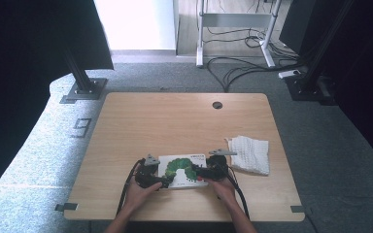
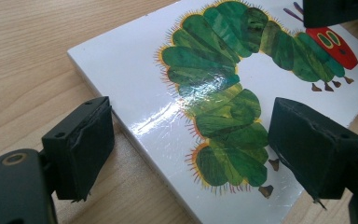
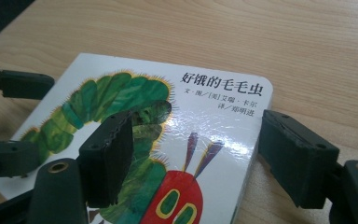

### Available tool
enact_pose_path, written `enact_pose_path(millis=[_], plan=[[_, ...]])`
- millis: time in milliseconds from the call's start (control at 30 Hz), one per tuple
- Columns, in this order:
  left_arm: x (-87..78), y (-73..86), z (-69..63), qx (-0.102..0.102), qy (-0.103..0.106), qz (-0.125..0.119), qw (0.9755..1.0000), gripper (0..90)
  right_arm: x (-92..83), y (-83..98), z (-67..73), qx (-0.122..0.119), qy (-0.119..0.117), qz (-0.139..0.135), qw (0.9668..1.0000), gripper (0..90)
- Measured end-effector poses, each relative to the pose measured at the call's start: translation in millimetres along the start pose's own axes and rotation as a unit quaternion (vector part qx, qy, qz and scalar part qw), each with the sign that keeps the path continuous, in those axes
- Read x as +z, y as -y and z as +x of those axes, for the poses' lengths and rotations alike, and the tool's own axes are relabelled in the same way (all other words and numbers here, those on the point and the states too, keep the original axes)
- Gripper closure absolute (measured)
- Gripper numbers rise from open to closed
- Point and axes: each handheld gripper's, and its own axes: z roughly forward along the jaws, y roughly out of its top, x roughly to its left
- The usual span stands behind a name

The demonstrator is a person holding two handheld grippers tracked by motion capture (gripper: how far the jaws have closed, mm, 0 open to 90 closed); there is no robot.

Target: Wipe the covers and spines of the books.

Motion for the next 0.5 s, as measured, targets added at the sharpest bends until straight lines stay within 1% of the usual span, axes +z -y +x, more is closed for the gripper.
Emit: enact_pose_path(millis=[133, 300, 400, 500], plan=[[-0.3, 0.5, 0.9, -0.002, 0.003, -0.002, 1.0, 14.8, -3.1, -1.2, -0.1, 0.013, -0.006, -0.005, 0.9999, 26.0], [-0.6, 1.1, 1.7, -0.004, 0.006, -0.005, 1.0, 14.6, -7.9, -3.0, -3.5, 0.038, -0.028, -0.013, 0.9988, 27.0], [-0.8, 1.2, 2.5, -0.006, 0.009, -0.006, 0.9999, 14.5, -10.3, -3.6, -4.9, 0.044, -0.036, -0.013, 0.9983, 27.7], [-0.8, 1.4, 2.5, -0.005, 0.01, -0.006, 0.9999, 14.5, -11.3, -3.6, -5.0, 0.048, -0.039, -0.013, 0.998, 27.8]])
